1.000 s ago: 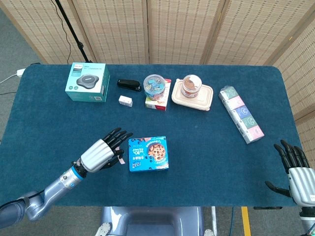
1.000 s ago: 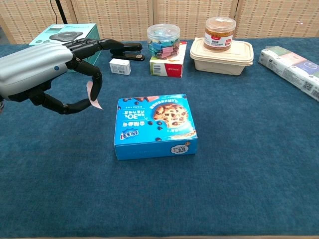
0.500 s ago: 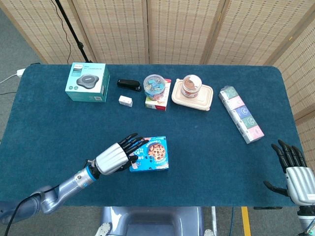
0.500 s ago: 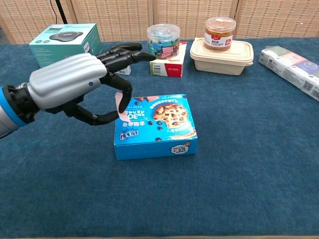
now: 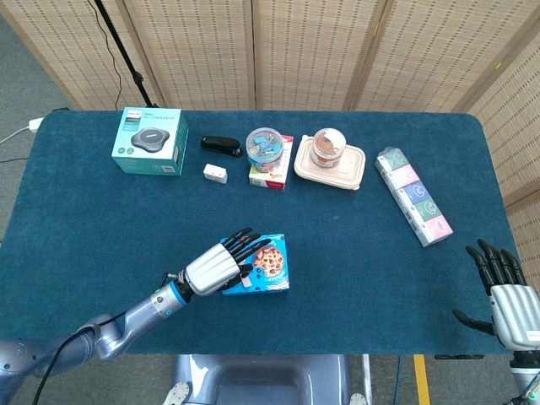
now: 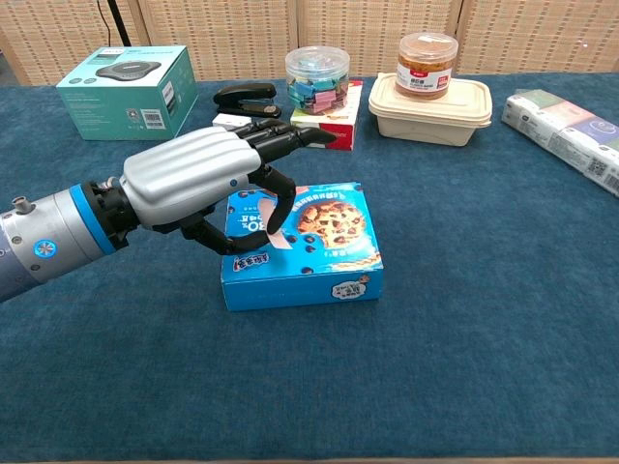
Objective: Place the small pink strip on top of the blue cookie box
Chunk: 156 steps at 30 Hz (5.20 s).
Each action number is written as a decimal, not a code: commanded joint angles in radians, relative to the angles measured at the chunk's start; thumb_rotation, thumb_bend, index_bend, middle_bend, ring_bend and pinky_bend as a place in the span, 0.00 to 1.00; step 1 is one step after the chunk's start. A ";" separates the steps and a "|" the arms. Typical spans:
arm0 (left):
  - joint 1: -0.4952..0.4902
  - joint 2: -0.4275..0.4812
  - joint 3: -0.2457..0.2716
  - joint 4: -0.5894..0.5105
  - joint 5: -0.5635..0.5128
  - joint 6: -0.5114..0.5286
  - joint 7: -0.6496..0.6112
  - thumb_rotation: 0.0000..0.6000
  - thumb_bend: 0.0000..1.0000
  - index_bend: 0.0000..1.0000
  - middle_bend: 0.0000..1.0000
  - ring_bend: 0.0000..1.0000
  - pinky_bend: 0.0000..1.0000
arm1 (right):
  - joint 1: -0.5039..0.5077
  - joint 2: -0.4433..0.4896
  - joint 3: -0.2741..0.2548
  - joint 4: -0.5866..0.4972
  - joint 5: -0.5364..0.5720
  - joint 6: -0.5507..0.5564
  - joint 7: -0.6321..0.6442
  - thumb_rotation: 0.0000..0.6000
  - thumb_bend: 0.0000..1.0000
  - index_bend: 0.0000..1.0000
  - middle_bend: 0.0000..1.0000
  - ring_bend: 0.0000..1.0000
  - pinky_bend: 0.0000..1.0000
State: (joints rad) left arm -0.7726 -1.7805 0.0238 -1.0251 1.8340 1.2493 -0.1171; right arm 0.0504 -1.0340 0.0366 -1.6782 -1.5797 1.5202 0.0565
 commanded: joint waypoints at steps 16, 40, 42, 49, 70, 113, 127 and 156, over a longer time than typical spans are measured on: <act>0.026 0.125 -0.004 -0.128 -0.025 0.097 -0.037 1.00 0.25 0.16 0.00 0.00 0.00 | 0.001 -0.004 -0.002 0.000 0.003 -0.005 -0.008 1.00 0.00 0.00 0.00 0.00 0.00; 0.346 0.627 0.020 -0.588 -0.381 0.147 0.065 1.00 0.23 0.00 0.00 0.00 0.00 | 0.132 0.018 -0.046 -0.021 -0.079 -0.217 0.082 1.00 0.22 0.01 0.00 0.00 0.00; 0.368 0.652 0.023 -0.617 -0.392 0.154 0.059 1.00 0.23 0.00 0.00 0.00 0.00 | 0.163 0.029 -0.042 -0.047 -0.091 -0.252 0.062 1.00 0.49 0.04 0.00 0.00 0.00; 0.411 0.722 0.013 -0.666 -0.375 0.187 0.000 1.00 0.23 0.00 0.00 0.00 0.00 | 0.298 0.002 0.014 -0.151 -0.081 -0.401 -0.012 1.00 1.00 0.19 0.00 0.00 0.00; 0.466 0.784 -0.038 -0.645 -0.344 0.189 -0.182 1.00 0.23 0.00 0.00 0.00 0.00 | 0.649 -0.382 0.166 -0.135 0.192 -0.702 -0.385 1.00 1.00 0.27 0.00 0.00 0.00; 0.522 0.819 -0.073 -0.632 -0.295 0.182 -0.292 1.00 0.23 0.00 0.00 0.00 0.00 | 0.804 -0.701 0.119 0.165 0.302 -0.656 -0.507 1.00 1.00 0.29 0.00 0.00 0.00; 0.526 0.822 -0.078 -0.628 -0.292 0.173 -0.303 1.00 0.23 0.00 0.00 0.00 0.00 | 0.823 -0.738 0.129 0.223 0.341 -0.649 -0.522 1.00 1.00 0.29 0.00 0.00 0.00; 0.533 0.822 -0.082 -0.630 -0.282 0.168 -0.300 1.00 0.23 0.00 0.00 0.00 0.00 | 0.834 -0.726 0.118 0.200 0.369 -0.631 -0.561 1.00 1.00 0.30 0.00 0.00 0.00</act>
State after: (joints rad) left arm -0.2397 -0.9585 -0.0587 -1.6545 1.5519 1.4167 -0.4175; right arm 0.8851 -1.7627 0.1556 -1.4753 -1.2110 0.8892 -0.5059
